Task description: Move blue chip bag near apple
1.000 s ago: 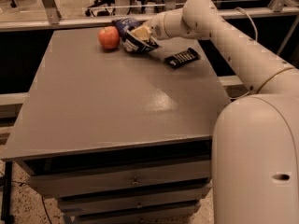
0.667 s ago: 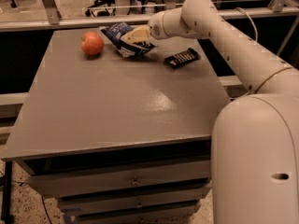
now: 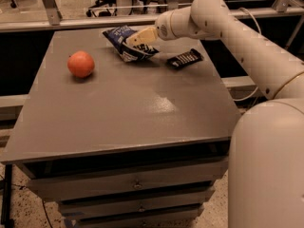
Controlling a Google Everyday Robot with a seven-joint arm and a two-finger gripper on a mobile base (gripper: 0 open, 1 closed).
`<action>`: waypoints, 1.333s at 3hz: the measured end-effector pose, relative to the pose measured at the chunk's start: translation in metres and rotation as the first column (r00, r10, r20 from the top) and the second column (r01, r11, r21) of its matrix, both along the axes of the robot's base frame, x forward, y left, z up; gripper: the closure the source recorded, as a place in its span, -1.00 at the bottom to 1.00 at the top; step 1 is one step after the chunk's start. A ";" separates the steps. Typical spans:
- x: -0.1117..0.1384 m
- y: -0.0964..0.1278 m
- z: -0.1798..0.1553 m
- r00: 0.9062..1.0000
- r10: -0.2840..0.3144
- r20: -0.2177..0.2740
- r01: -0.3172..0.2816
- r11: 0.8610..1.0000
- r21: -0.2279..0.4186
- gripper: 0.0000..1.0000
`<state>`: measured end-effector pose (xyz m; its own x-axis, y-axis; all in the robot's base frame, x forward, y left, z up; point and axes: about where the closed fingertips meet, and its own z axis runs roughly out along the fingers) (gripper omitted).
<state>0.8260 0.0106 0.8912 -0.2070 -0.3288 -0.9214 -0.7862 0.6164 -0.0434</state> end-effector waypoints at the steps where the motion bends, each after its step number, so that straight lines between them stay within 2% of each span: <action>1: -0.017 -0.015 0.006 1.000 -0.026 0.015 0.026 1.000 -0.001 -1.00; 3: -0.068 -0.048 0.022 0.994 -0.095 0.056 0.095 0.995 0.008 -1.00; 4: -0.094 -0.059 0.021 0.991 -0.121 0.053 0.120 0.993 0.022 -1.00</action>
Offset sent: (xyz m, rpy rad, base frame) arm -0.0776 -0.0573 0.0314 0.0037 -0.0835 -0.1098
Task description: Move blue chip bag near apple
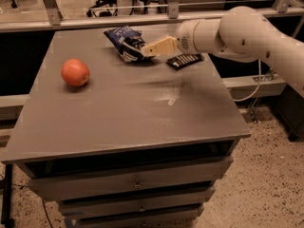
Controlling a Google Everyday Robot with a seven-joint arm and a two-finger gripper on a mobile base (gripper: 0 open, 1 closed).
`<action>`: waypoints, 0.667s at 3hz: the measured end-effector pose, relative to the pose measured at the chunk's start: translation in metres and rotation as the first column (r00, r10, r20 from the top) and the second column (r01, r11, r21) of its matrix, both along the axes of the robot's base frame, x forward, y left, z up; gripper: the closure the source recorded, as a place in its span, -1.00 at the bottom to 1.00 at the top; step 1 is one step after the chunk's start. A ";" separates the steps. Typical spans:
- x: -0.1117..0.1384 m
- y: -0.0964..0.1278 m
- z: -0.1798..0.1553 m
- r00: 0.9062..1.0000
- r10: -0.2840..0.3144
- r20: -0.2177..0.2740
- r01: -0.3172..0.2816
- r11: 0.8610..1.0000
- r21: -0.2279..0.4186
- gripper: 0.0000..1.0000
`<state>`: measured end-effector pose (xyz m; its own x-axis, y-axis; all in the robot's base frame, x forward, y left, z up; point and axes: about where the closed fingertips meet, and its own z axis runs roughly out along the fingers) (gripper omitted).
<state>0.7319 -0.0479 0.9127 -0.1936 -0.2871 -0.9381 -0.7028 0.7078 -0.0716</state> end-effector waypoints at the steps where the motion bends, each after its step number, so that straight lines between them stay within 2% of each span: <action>1: -0.022 -0.009 -0.001 1.000 -0.008 -0.003 0.008 1.000 0.023 -1.00; 2: -0.046 -0.010 -0.001 1.000 0.018 -0.006 -0.017 0.999 0.044 -1.00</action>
Offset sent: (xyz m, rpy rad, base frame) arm -0.0766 -0.0144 -0.0015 0.0713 0.0103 0.0516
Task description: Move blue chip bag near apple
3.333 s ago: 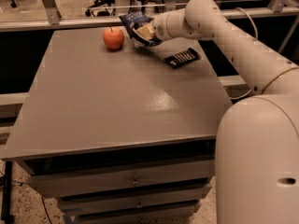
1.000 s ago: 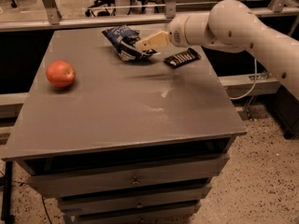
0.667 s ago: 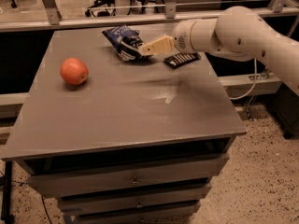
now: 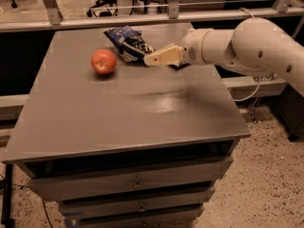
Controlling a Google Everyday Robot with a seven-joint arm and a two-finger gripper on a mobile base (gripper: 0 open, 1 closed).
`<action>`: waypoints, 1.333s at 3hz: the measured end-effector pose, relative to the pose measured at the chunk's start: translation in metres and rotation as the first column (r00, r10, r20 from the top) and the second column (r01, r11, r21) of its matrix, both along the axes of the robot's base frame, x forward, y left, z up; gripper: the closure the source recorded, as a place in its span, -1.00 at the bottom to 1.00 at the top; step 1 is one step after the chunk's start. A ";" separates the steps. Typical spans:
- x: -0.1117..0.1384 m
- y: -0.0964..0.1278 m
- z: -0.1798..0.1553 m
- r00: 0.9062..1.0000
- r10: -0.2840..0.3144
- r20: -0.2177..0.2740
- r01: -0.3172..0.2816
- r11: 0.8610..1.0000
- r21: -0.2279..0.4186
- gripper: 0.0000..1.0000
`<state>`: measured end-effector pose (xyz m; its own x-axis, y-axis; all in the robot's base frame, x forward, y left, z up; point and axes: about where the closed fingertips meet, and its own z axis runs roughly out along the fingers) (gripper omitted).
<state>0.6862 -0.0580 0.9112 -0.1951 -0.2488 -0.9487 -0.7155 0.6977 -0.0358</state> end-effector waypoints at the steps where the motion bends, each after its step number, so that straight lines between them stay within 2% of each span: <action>1: -0.022 0.007 -0.003 0.999 0.039 -0.009 -0.039 0.999 0.008 -1.00; 2: -0.040 0.014 -0.005 0.998 0.068 -0.018 -0.067 0.998 0.009 -1.00; 3: -0.070 0.024 -0.008 0.993 0.109 -0.039 -0.109 0.994 0.005 -1.00; 4: -0.070 0.024 -0.008 0.993 0.110 -0.039 -0.109 0.994 0.005 -1.00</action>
Offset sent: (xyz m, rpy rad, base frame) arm -0.0637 0.0176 -0.0093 0.0088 0.0311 0.0961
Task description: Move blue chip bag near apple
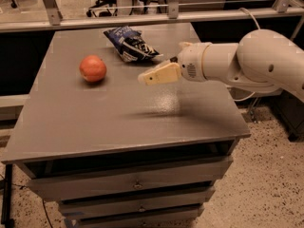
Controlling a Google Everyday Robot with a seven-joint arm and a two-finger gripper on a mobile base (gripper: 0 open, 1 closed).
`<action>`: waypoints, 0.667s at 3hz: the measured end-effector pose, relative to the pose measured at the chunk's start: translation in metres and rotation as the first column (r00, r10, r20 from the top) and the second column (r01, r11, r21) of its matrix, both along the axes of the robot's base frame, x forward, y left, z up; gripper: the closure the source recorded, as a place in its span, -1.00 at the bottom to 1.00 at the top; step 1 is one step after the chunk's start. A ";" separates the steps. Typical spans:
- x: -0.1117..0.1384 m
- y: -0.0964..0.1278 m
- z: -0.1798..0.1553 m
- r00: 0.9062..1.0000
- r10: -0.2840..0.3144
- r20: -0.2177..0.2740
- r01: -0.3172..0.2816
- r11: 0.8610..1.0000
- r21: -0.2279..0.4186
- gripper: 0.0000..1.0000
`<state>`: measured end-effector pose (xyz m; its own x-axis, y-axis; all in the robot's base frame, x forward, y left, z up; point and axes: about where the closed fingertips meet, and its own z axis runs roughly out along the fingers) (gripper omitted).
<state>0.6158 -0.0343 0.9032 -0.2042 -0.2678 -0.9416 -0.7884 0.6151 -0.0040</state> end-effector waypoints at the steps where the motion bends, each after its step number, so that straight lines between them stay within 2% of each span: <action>1: 0.011 0.006 0.001 1.000 0.024 0.015 -0.025 1.000 0.020 -1.00; 2: 0.035 0.018 0.000 0.996 0.068 0.053 -0.069 0.997 0.026 -1.00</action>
Offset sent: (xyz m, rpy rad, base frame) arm 0.0688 0.0308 0.0013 0.0400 -0.1067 0.1207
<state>0.6508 -0.0163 0.9035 -0.1364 -0.2528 -0.9579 -0.8279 0.5601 -0.0299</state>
